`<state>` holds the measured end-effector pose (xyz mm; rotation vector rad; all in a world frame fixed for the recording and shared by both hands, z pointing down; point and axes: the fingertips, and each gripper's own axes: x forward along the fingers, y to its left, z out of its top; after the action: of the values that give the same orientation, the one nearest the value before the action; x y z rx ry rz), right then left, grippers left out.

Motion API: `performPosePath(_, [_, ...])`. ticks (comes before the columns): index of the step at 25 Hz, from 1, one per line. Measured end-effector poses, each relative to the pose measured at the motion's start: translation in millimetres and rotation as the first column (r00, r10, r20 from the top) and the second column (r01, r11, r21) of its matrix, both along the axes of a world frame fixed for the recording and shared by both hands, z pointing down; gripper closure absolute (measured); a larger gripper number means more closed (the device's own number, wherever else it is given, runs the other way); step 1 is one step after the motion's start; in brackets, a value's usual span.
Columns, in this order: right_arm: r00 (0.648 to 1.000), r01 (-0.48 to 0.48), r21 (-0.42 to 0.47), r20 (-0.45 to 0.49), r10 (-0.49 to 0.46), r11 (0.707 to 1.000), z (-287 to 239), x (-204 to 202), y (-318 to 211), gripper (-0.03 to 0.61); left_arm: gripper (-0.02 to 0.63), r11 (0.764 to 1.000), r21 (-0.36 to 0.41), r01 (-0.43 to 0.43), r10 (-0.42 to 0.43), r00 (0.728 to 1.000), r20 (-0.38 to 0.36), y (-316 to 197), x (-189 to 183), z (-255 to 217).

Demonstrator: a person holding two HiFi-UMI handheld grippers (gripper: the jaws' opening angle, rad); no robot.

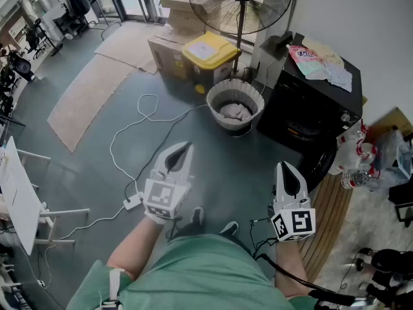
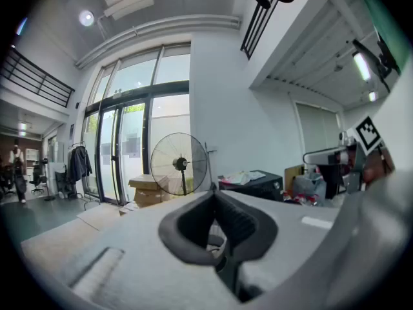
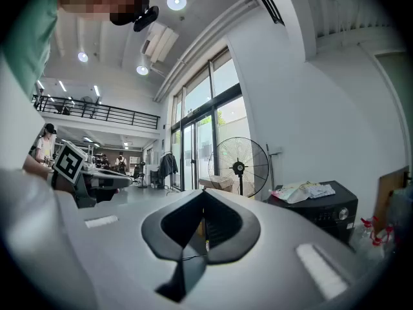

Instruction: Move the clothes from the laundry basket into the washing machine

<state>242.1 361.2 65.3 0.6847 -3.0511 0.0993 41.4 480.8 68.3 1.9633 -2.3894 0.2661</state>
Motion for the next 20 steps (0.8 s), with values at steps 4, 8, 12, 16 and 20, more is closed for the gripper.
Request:
performPosePath(4, [1.0,-0.004,-0.002,-0.002,0.004,1.0,2,7,-10,0.577,0.615,1.0,-0.003,0.007,-0.007,1.0,-0.003,-8,6,0])
performPosePath(8, [0.999,0.025,-0.008,0.039,-0.025,1.0,3,15,-13,0.577,0.615,1.0,-0.005,0.021,-0.021,1.0,0.002,-11,14,3])
performPosePath(12, [0.995,0.065,0.001,0.074,-0.065,0.998,4,18,-20,0.577,0.615,0.999,-0.006,0.035,-0.035,0.999,0.013,-16,23,4])
performPosePath(16, [0.996,0.056,0.024,0.064,-0.058,0.998,8,16,-42,0.577,0.615,0.999,0.005,0.048,-0.048,0.998,0.048,-24,25,1])
performPosePath(20, [0.998,0.063,0.094,0.024,-0.065,0.994,8,6,-60,0.575,0.6,0.999,0.002,0.037,-0.037,0.988,0.148,-29,23,-2])
